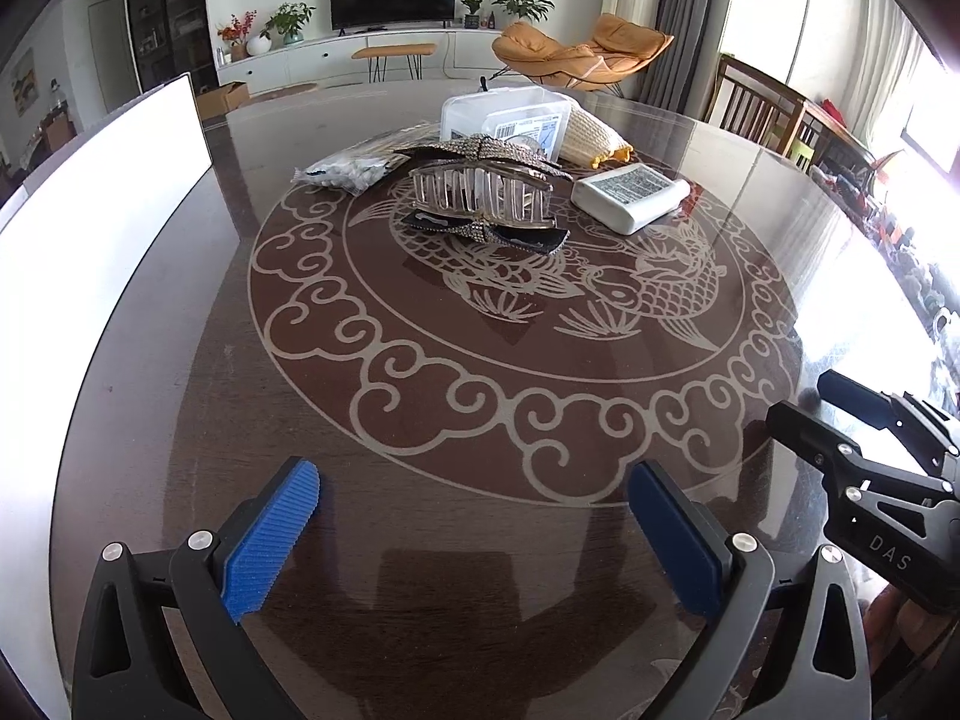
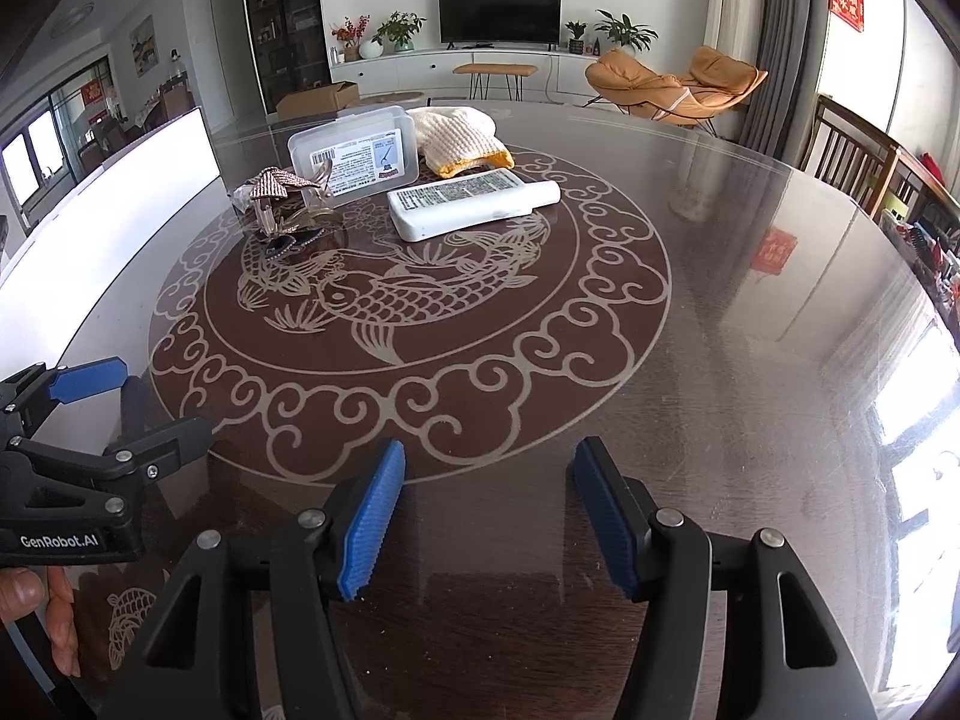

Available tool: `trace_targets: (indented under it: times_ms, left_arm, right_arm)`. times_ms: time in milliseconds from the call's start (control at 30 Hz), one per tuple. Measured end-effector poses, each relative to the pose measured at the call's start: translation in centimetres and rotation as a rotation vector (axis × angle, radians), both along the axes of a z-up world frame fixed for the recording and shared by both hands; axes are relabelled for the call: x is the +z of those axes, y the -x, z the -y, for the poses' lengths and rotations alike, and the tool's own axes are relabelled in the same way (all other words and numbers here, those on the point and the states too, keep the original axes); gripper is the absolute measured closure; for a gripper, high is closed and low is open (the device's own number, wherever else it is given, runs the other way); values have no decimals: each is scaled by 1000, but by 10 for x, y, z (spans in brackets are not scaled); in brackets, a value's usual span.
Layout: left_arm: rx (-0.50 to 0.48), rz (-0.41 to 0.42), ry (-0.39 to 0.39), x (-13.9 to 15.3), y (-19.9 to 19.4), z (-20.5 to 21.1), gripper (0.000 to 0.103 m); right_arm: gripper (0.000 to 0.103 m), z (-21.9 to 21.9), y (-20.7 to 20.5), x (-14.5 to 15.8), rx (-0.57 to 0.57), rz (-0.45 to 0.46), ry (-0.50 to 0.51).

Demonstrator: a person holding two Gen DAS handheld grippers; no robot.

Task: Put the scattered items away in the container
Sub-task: 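Bring both open tools back over the table, then grasp the clear Kuromi plastic box with the right tool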

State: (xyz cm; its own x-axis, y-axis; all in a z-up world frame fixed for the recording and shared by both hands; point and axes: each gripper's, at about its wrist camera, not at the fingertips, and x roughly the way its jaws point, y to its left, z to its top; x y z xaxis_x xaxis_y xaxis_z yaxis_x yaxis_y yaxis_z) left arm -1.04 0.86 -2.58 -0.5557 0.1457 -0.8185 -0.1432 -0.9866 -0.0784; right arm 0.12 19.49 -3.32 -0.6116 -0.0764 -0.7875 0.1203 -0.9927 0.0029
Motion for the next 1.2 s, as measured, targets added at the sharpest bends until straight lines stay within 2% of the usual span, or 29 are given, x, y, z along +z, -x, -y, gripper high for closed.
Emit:
trace_targets:
  times_ms: [67,267,433,533,700,800,900,967,1067,1133,1200]
  left_arm:
    - [5,-4,-20,0,-1,3,0]
    - [3,1,15,0,0,2,0]
    - [7,-5,-5,2,-2,4,0]
    - [9,-5,0,1,-1,4,0]
    - [8,-1,22,1,-1,0,0]
    - [8,-1,20,1,-1,0,0]
    - [9,-4,6,1,-1,1,0]
    - [10,-6,-7,2,-1,3,0]
    - [16,-10,-21,3,-1,4,0]
    - [20,-8,-15,2,0,2,0]
    - [19,-5,2,2,0,0,0]
  right_arm:
    - [42,0,0,0,0,0,0]
    - [42,0,0,0,0,0,0]
    - [42,0,7,1,16,6,14]
    - [42,5,34,8,30,7,29]
    - [42,29,107,44,75,-78,8]
    - [42,44,151,55,87,-48,54]
    - [42,63,182,46,102,69,133]
    - [43,79,183,37,171,129,183]
    - [43,100,167,36,357,164,271]
    - [43,109,160,46,410,114,231]
    - [43,114,164,62,386,22,156]
